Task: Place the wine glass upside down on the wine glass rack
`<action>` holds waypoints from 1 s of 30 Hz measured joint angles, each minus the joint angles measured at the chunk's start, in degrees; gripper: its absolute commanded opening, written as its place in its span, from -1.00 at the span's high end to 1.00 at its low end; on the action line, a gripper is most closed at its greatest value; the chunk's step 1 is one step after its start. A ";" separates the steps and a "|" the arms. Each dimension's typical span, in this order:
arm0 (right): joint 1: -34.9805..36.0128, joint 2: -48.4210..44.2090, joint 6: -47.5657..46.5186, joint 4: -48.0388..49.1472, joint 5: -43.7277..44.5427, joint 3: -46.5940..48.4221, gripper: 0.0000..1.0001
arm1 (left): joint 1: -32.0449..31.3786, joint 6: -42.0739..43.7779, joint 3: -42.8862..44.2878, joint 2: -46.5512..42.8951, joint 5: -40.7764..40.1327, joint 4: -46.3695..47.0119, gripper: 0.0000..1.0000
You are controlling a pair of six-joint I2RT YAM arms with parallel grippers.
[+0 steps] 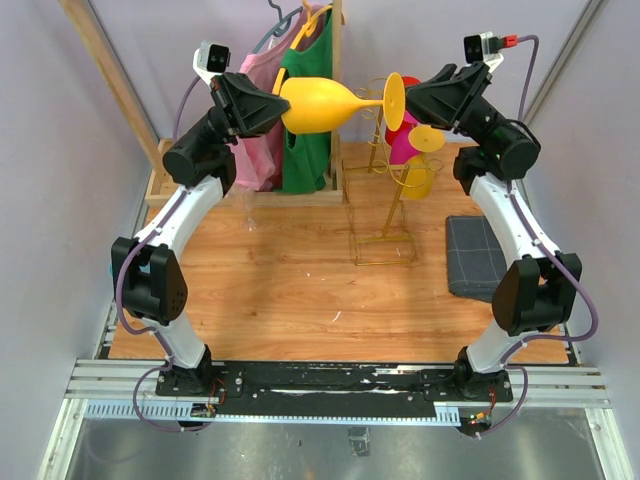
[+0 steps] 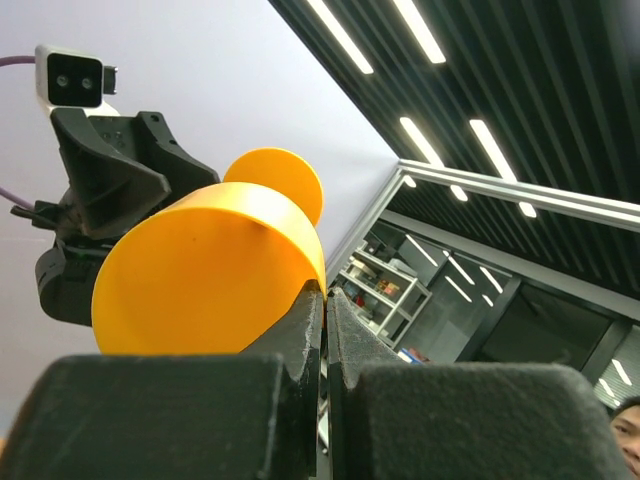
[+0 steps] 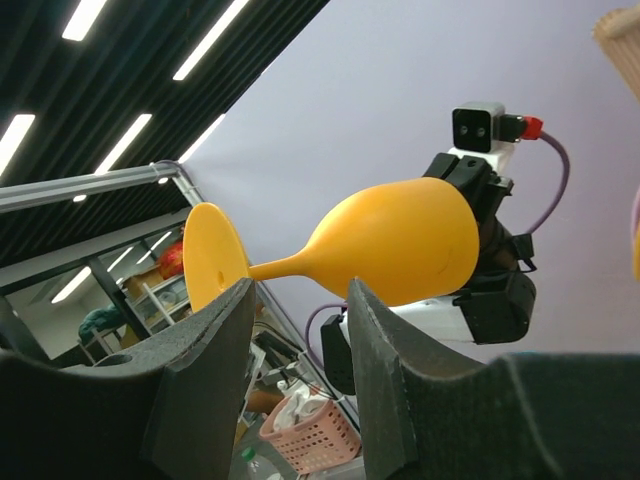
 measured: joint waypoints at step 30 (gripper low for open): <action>4.20 0.00 1.46 2.62 1.64 0.94 0.14 | 1.97 0.00 0.02 0.00 -0.26 0.07 0.99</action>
